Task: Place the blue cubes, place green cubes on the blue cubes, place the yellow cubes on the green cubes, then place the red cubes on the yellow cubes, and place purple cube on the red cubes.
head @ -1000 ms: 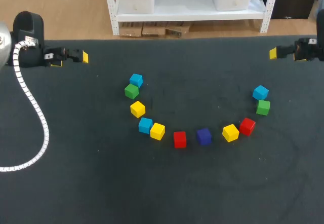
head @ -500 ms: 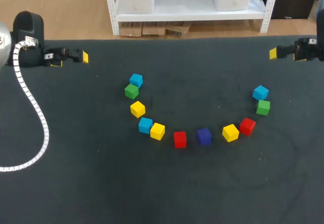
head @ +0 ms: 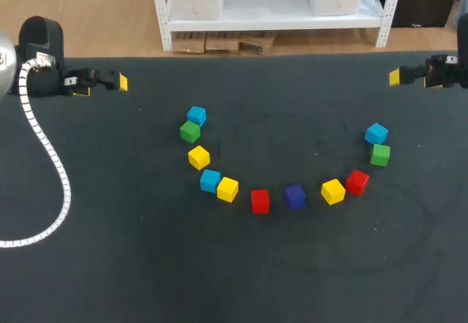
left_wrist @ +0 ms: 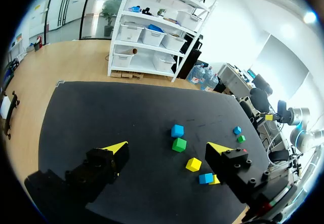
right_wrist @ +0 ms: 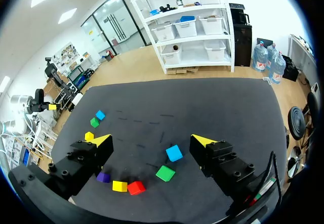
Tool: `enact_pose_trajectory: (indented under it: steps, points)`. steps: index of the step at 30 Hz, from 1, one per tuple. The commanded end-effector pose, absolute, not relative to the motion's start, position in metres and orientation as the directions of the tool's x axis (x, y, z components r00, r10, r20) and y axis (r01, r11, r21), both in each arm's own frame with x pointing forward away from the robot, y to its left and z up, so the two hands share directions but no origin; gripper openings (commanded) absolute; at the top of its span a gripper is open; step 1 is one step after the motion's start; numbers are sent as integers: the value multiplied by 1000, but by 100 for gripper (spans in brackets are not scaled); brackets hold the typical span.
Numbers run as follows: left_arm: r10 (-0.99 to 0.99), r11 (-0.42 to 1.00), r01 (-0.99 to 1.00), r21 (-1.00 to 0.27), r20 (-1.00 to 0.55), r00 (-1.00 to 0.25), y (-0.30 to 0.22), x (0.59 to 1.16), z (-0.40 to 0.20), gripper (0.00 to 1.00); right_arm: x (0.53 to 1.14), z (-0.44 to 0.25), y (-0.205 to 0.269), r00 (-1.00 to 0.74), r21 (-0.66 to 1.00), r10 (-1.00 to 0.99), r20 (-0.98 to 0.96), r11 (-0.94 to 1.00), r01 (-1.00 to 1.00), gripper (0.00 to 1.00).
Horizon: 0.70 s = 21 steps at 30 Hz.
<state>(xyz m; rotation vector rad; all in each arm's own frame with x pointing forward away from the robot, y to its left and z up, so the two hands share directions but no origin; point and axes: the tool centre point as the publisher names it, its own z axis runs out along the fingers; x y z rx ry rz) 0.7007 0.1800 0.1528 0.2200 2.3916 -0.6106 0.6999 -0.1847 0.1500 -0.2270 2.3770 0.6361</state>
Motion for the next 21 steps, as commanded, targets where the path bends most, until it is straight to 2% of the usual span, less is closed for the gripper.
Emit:
enact_pose_trajectory:
  steps: [1, 4, 8, 11, 21]
  points:
    - [1, 870, 316, -378, -639, -769, 183, 701, 151, 100, 700, 147, -189, -769, 371, -5, -639, 874, -314, 100]
    - [1, 870, 316, -378, -639, -769, 183, 701, 151, 100, 700, 150, -191, -794, 333, -36, -607, 896, -295, 100]
    - [1, 870, 316, -378, -639, -769, 183, 701, 151, 100, 694, 153, -181, -795, 292, -132, -592, 884, -364, 100]
    - [1, 870, 316, -378, -639, -769, 183, 701, 151, 100, 690, 148, -171, -809, 315, -156, -567, 866, -388, 100]
    - [1, 870, 316, -378, -639, -769, 183, 701, 151, 100, 678, 107, -161, -842, 254, -337, -421, 847, -466, 100]
